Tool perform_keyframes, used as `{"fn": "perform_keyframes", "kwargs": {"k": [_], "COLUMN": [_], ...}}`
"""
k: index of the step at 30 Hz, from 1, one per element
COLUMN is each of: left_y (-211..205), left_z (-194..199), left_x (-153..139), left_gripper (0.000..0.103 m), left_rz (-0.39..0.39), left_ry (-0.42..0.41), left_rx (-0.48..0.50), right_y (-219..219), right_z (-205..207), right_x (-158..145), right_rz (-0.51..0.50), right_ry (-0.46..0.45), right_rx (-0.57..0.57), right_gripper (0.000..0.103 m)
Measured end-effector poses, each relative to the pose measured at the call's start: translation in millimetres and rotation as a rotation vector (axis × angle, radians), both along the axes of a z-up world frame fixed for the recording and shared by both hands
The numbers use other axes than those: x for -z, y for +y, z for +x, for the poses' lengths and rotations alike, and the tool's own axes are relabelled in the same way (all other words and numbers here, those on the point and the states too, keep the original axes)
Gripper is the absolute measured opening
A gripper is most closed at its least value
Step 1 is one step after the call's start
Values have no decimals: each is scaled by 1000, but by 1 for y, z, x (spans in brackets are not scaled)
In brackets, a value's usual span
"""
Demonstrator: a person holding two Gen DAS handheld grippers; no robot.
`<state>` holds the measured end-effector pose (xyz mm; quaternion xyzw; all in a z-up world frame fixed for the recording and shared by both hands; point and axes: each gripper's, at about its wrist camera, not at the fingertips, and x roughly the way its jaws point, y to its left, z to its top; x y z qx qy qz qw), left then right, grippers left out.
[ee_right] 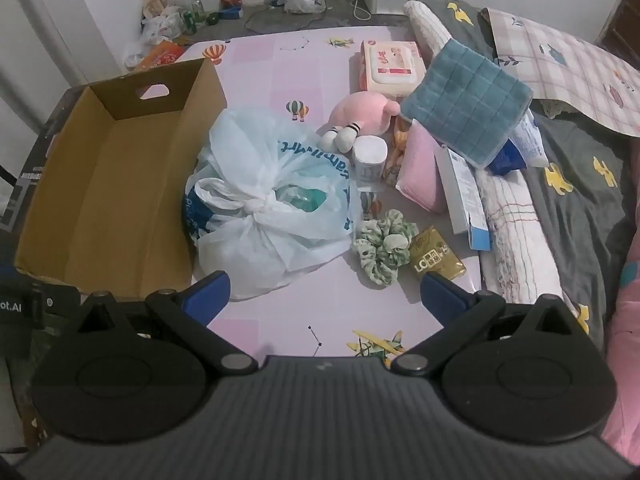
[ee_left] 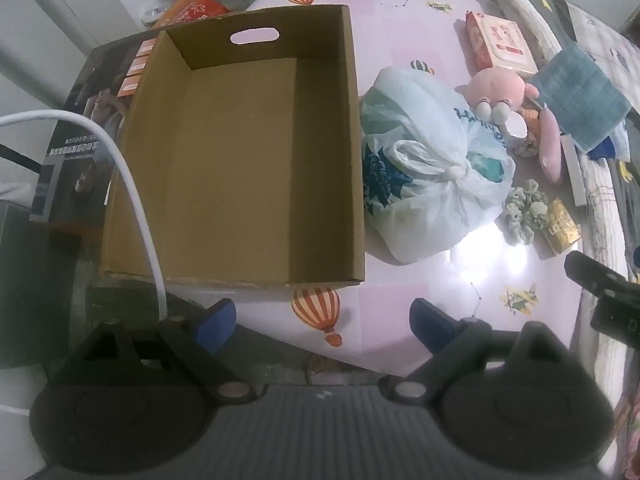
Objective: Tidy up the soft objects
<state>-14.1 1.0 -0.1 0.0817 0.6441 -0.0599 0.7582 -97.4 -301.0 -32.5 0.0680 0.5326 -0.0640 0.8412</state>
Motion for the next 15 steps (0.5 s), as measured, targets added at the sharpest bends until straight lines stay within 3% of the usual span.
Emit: {"fn": "perform_keyframes", "kwargs": {"k": [15], "left_y": [-2], "left_z": [-3], "left_x": [-5], "left_gripper": [95], "left_rz": [-9], "left_ry": [0], "left_rx": [10], "right_y": [4], "right_z": [-1], "right_x": [-5], "right_rz": [-1], "right_ry": [-12], "right_rx": [-12], "right_gripper": [102]}}
